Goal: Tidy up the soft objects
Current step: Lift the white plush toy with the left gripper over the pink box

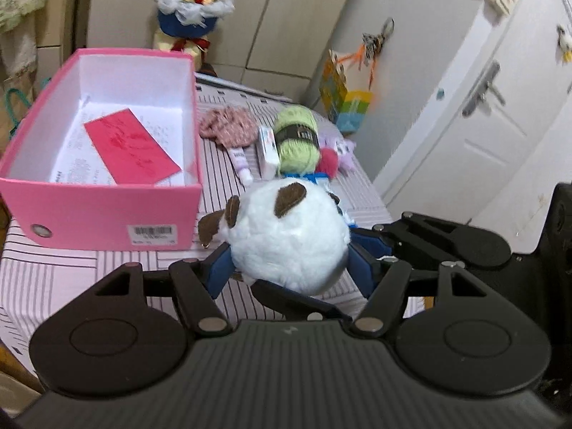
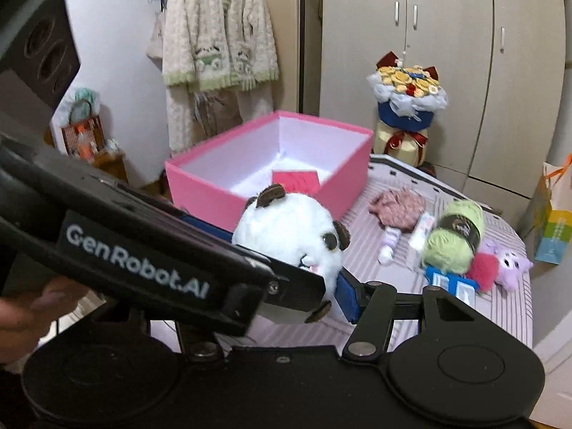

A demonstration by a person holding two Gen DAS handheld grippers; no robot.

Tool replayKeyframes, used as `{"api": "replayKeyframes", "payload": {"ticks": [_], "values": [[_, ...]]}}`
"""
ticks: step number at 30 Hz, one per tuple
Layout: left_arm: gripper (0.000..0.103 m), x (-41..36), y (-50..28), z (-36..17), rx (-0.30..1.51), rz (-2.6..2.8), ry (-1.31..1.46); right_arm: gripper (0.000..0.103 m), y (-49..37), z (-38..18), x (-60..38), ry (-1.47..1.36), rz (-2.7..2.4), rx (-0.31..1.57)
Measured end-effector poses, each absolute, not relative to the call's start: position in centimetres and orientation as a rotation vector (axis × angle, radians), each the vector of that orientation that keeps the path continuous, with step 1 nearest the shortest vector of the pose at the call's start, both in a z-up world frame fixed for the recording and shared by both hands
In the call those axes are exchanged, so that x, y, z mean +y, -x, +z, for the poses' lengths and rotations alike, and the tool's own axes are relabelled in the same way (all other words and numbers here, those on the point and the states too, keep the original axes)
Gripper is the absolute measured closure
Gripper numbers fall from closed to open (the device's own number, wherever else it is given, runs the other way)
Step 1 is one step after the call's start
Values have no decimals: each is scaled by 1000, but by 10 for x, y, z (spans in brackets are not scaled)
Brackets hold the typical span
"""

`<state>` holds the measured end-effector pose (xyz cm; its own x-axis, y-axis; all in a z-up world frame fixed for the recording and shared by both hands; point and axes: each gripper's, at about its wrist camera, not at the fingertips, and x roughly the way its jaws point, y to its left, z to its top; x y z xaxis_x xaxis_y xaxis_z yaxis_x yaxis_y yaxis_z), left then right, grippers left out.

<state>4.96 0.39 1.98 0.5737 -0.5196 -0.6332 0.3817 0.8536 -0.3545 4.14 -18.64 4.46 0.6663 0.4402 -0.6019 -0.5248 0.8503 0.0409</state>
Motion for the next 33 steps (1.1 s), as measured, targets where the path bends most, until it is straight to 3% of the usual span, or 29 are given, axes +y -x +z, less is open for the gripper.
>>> {"api": "replayKeyframes", "payload": {"ticks": [17,24,33], "values": [[37,67,-97,84,679,-448,178,37,-111,91,-133,-29,643,535],[37,98,-149,64,710,-393,248,37,-163,70,-108,-70,711,583],[37,126,-231,7,889,-352,342,37,-236,17,-80,-72,765,725]]}}
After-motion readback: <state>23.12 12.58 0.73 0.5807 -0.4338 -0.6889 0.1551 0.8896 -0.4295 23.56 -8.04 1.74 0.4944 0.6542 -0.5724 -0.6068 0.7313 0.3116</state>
